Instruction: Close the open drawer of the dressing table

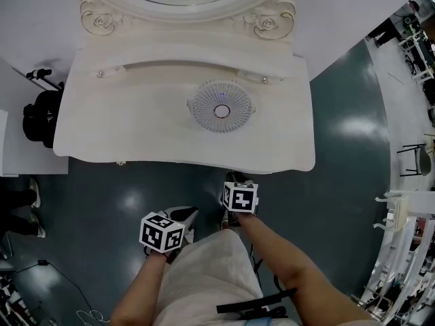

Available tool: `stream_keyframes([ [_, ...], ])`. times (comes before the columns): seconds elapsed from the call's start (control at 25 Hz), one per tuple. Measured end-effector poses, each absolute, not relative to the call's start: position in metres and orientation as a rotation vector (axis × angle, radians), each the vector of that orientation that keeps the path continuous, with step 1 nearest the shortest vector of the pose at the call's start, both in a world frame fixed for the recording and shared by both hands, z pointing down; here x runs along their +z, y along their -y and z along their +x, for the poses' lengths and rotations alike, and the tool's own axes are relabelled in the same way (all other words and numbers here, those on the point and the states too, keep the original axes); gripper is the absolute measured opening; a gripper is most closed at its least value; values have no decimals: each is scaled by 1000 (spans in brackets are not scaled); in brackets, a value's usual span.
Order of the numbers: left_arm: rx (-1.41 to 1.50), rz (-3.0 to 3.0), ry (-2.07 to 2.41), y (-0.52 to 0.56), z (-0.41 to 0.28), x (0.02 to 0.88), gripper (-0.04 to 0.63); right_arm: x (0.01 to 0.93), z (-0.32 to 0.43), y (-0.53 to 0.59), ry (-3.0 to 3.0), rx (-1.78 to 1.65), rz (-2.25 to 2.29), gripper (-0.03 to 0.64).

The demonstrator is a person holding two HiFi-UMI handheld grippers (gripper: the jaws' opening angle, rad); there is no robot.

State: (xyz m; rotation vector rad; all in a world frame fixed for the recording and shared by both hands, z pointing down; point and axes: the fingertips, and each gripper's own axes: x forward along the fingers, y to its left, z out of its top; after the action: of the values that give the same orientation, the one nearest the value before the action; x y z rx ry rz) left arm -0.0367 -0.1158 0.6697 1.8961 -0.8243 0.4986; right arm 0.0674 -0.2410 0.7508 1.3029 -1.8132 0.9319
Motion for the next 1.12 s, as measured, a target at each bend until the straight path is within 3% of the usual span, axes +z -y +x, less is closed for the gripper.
stream_keyframes([
  [0.8, 477, 1902, 848, 124, -41, 666, 11, 751, 65, 253, 1812, 949, 1214, 95],
  [1.12, 474, 1913, 869, 116, -54, 655, 12, 744, 56, 246, 1815, 991, 1125, 163],
])
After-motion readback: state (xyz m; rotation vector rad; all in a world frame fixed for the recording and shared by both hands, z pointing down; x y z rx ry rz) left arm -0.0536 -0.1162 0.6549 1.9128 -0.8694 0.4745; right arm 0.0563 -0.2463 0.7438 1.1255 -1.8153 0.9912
